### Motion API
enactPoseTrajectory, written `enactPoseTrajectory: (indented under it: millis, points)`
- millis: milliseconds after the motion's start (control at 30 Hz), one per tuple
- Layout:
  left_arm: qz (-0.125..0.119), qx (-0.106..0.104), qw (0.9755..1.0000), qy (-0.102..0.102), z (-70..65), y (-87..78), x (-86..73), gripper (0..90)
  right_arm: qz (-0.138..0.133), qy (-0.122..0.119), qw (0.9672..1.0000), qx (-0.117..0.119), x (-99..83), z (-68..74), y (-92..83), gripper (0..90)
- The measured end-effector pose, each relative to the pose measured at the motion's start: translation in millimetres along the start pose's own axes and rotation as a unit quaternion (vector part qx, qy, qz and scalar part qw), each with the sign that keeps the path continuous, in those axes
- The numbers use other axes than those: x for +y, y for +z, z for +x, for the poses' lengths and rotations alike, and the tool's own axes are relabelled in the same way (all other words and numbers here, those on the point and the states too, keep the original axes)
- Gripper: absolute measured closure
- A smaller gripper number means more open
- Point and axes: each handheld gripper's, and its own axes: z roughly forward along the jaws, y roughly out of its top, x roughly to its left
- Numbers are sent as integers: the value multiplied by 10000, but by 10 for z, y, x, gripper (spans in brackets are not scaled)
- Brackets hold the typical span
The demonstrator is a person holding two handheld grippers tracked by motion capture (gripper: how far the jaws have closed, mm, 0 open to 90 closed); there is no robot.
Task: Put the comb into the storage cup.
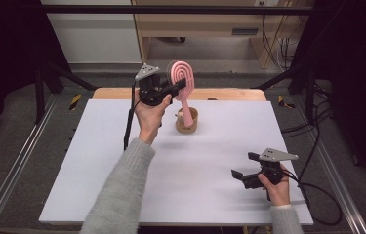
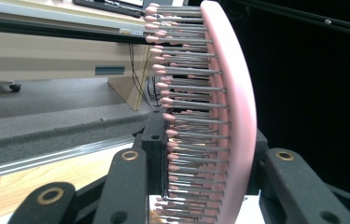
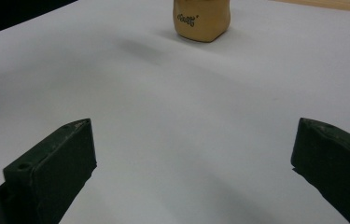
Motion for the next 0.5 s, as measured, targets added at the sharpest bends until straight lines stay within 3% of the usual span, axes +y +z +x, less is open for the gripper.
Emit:
enactPoseTrajectory:
  millis: [500]
  points:
    - [36,116,9999,-16,44,179,30,637,3,9,10000,4,-1,3,2,3]
